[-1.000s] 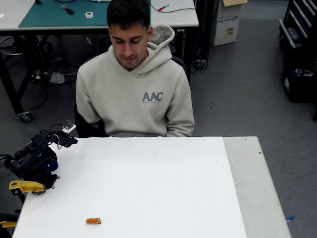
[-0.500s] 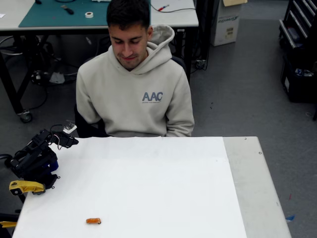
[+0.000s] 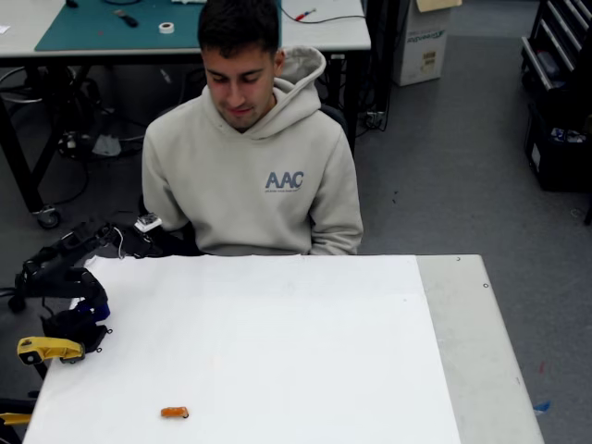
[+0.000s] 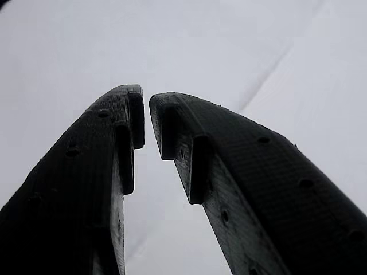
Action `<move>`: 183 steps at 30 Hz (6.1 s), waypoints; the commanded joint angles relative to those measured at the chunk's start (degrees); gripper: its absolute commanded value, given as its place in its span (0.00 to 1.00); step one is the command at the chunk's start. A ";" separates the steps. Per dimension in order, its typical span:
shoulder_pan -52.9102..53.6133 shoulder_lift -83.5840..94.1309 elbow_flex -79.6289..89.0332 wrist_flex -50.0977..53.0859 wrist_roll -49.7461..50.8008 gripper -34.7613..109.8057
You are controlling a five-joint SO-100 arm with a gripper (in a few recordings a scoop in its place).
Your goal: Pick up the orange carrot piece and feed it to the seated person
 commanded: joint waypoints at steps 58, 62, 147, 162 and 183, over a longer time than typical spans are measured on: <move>70.66 -49.13 -32.61 -9.40 -26.63 0.22; 73.56 -52.29 -32.52 -16.52 -26.72 0.22; 80.68 -59.33 -24.70 -25.31 -37.88 0.38; 80.77 -65.57 -28.92 -25.31 -37.97 0.38; 80.51 -65.74 -29.00 -25.31 -37.97 0.38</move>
